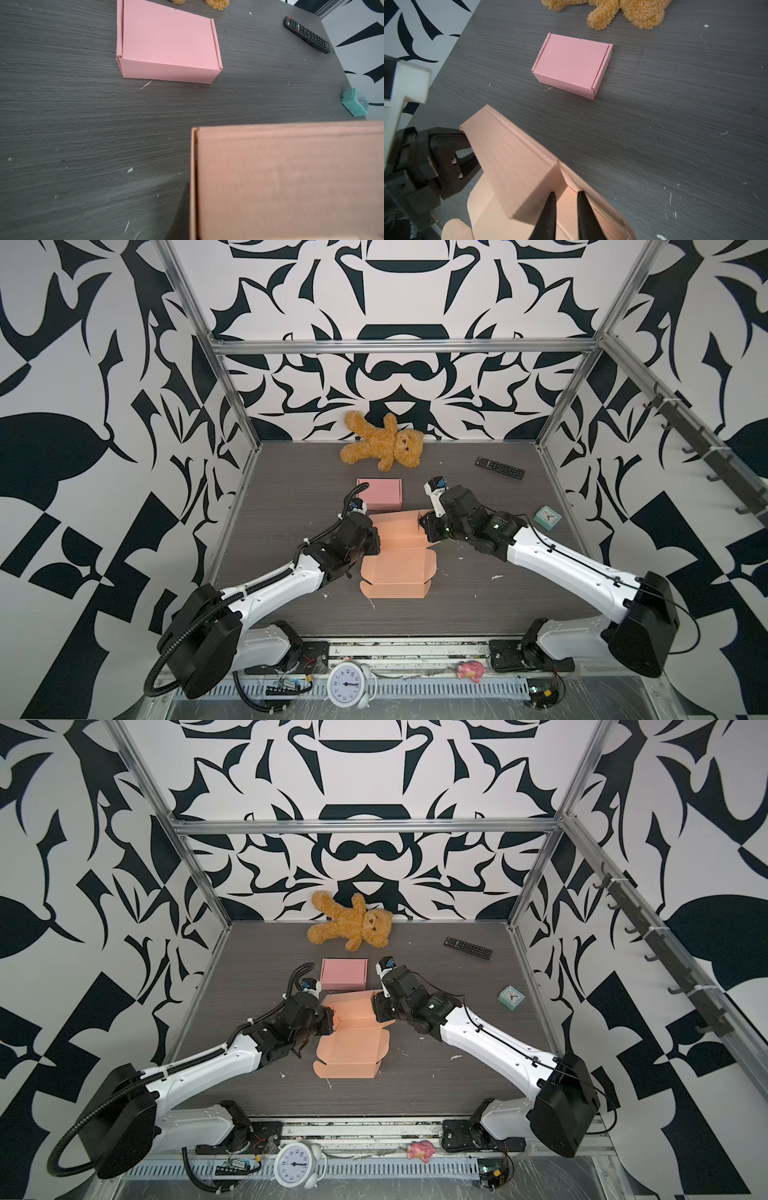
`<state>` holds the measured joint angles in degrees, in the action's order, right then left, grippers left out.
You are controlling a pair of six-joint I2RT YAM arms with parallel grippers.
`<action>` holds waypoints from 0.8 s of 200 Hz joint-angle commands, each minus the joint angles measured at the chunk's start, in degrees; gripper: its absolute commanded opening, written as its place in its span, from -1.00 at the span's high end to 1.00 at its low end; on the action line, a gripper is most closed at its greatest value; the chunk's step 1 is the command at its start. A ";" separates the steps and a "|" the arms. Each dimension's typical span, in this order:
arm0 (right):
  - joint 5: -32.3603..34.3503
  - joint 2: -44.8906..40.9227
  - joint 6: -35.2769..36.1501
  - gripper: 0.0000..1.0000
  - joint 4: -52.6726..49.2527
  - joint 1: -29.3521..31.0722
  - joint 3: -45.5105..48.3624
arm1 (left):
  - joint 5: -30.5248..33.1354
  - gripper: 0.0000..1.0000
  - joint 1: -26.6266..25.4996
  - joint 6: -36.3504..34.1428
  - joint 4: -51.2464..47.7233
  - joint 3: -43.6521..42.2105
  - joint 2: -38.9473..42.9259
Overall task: Fold the paper box
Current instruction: 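Raise the far flap with the right gripper while the left gripper holds the side wall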
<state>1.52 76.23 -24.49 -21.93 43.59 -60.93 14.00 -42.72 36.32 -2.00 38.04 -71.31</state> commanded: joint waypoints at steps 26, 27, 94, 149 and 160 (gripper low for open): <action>-1.12 -2.69 0.13 0.57 1.83 0.33 -2.31 | -3.28 0.80 1.98 1.58 0.44 0.84 1.26; -1.14 -2.85 0.14 0.57 1.86 0.30 -2.24 | -3.32 0.80 2.00 1.53 0.43 0.82 1.26; -2.08 -10.50 1.00 0.65 4.33 0.26 4.36 | -6.65 0.79 8.09 -0.35 -2.93 0.75 5.64; -5.76 -15.09 0.20 1.00 8.31 0.31 11.43 | -9.13 0.79 10.81 -2.53 -6.51 1.66 9.73; -5.41 -15.22 -0.15 1.00 8.44 0.27 12.10 | -9.75 0.79 10.88 -2.65 -6.86 1.86 10.13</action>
<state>-2.90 62.46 -23.92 -16.84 43.62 -50.04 6.35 -32.18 34.70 -6.70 38.04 -62.98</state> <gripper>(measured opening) 0.040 0.109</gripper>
